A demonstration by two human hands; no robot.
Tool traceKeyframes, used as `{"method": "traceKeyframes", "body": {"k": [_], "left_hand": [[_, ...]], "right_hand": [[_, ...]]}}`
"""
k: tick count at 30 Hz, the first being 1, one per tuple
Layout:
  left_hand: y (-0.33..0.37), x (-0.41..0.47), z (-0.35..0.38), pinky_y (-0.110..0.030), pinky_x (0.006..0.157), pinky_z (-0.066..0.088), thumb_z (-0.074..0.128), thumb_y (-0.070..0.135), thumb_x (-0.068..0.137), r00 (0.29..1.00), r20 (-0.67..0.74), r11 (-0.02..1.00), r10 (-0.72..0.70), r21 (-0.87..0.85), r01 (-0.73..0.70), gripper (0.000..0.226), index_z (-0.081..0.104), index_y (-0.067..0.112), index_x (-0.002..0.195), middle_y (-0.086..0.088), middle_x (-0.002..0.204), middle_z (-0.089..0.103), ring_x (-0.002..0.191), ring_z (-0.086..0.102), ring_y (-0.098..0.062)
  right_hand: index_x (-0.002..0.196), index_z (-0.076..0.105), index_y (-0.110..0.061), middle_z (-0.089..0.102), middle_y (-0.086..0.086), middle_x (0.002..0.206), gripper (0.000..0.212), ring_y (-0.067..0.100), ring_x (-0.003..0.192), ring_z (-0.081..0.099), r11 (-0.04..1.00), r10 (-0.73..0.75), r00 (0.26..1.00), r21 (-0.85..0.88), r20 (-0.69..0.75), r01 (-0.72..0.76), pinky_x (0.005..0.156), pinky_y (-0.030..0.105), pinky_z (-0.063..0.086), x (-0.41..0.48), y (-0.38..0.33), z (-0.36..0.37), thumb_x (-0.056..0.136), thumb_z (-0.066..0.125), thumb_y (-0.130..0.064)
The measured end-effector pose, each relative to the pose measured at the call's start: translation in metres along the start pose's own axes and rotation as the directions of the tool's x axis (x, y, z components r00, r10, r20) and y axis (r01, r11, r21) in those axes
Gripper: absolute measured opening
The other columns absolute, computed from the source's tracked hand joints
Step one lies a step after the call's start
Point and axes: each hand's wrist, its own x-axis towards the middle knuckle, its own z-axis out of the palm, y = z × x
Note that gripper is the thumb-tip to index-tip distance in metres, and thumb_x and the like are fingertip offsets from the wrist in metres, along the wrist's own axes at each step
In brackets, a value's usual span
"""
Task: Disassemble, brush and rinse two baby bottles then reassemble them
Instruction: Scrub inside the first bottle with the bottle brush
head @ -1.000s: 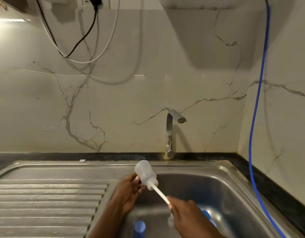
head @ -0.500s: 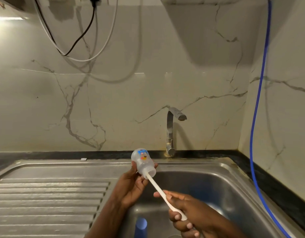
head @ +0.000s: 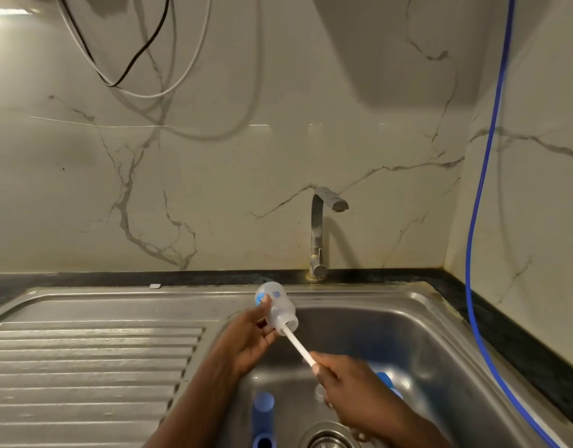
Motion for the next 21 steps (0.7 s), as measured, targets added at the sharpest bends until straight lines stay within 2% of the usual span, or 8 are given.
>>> {"method": "traceKeyframes", "body": {"k": [2,4,6,8,9,12,18,21], "left_hand": [[0.008,-0.002,-0.007,-0.047,0.079,0.060,0.089,0.013,0.064,0.980,0.199,0.974,0.026,-0.228,0.020,0.087,0.045,-0.008,0.136,-0.033,0.134,0.054,0.116,0.061,-0.043],[0.013,-0.006,-0.010,-0.050,0.089,0.056,0.095,0.008,0.053,0.939,0.341,0.938,0.041,-0.336,0.081,0.099,0.045,-0.005,0.138,-0.029,0.142,0.049,0.119,0.060,-0.041],[0.010,-0.005,-0.009,-0.050,0.089,0.057,0.096,0.017,0.053,0.958,0.285,0.976,0.035,-0.218,0.030,0.096,0.050,-0.002,0.134,-0.027,0.133,0.057,0.109,0.066,-0.039],[0.002,0.000,-0.013,-0.045,0.082,0.058,0.081,0.023,0.075,0.993,0.047,0.990,0.113,0.079,-0.116,0.066,0.054,0.003,0.131,-0.023,0.116,0.066,0.097,0.068,-0.034],[-0.002,0.002,-0.014,-0.041,0.079,0.057,0.068,0.020,0.087,0.983,-0.032,0.962,0.181,0.215,-0.170,0.048,0.055,0.005,0.131,-0.021,0.111,0.068,0.095,0.069,-0.031],[-0.005,0.006,-0.015,-0.036,0.073,0.058,0.049,0.013,0.101,0.975,-0.093,0.925,0.204,0.343,-0.161,0.026,0.056,0.008,0.126,-0.019,0.102,0.072,0.090,0.073,-0.029],[-0.006,0.001,0.002,-0.048,0.091,0.055,0.061,0.036,0.091,0.998,-0.044,0.958,0.054,0.283,-0.040,0.046,0.050,0.003,0.121,-0.027,0.118,0.065,0.104,0.068,-0.039],[-0.005,0.000,-0.006,-0.048,0.089,0.057,0.070,0.024,0.082,1.000,0.026,0.998,-0.012,0.058,0.011,0.066,0.042,-0.004,0.135,-0.032,0.128,0.057,0.114,0.062,-0.044]], "right_hand": [[0.119,0.062,-0.028,0.043,-0.002,0.061,0.025,0.007,0.041,0.032,0.797,0.148,0.948,0.534,0.281,-0.283,0.036,0.016,0.027,-0.003,-0.012,-0.010,0.103,0.043,-0.033],[0.124,0.062,-0.023,0.039,0.003,0.062,0.030,0.007,0.039,0.027,0.577,0.098,0.885,0.699,0.455,-0.423,0.031,0.017,0.024,-0.007,-0.020,-0.018,0.103,0.043,-0.031],[0.125,0.061,-0.024,0.040,0.002,0.061,0.031,0.007,0.040,0.028,0.663,0.120,0.896,0.637,0.428,-0.393,0.033,0.017,0.024,-0.007,-0.025,-0.019,0.103,0.042,-0.033],[0.123,0.060,-0.032,0.049,-0.004,0.066,0.028,0.007,0.046,0.040,0.944,0.158,0.973,0.262,0.166,-0.198,0.040,0.017,0.032,-0.004,-0.020,-0.012,0.104,0.040,-0.036],[0.119,0.059,-0.034,0.056,-0.006,0.074,0.026,0.009,0.056,0.051,0.996,0.092,0.996,-0.004,-0.005,-0.092,0.048,0.018,0.038,-0.002,-0.014,-0.008,0.104,0.038,-0.036],[0.105,0.050,-0.023,0.059,0.002,0.087,0.020,0.023,0.078,0.055,0.936,-0.067,0.980,-0.353,-0.185,-0.003,0.064,0.030,0.039,-0.002,0.000,0.000,0.102,0.033,-0.033],[0.082,0.042,-0.028,0.049,-0.006,0.077,0.024,0.010,0.064,0.045,0.898,-0.054,0.991,-0.440,-0.125,-0.007,0.046,0.019,0.028,-0.006,-0.007,0.001,0.104,0.032,-0.029],[0.101,0.060,-0.032,0.048,-0.006,0.066,0.022,0.003,0.046,0.040,0.993,0.078,0.993,0.077,0.087,-0.085,0.040,0.013,0.029,-0.008,-0.013,-0.005,0.104,0.038,-0.032]]}}
